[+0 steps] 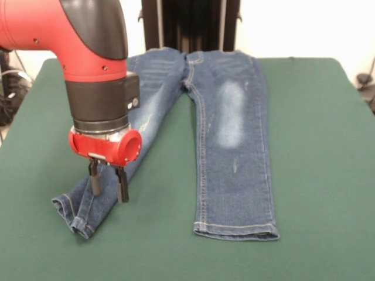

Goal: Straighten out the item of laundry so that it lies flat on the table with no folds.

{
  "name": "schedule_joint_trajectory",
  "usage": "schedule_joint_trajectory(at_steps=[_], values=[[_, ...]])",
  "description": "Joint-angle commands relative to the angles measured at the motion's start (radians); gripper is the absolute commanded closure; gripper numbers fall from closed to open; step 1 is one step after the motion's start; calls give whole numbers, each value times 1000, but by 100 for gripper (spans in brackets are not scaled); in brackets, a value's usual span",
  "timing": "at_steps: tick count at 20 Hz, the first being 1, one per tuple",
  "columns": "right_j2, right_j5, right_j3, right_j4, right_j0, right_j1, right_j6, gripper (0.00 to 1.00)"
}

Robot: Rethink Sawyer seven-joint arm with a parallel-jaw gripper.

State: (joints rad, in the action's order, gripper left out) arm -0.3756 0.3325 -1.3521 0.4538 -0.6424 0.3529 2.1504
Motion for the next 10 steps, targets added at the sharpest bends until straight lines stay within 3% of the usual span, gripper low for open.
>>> schedule_joint_trajectory(at_steps=[1, 10], values=[[-67, 9, 47, 4, 35, -54, -40, 0], [-103, 38, 126, 15, 15, -93, -107, 0]])
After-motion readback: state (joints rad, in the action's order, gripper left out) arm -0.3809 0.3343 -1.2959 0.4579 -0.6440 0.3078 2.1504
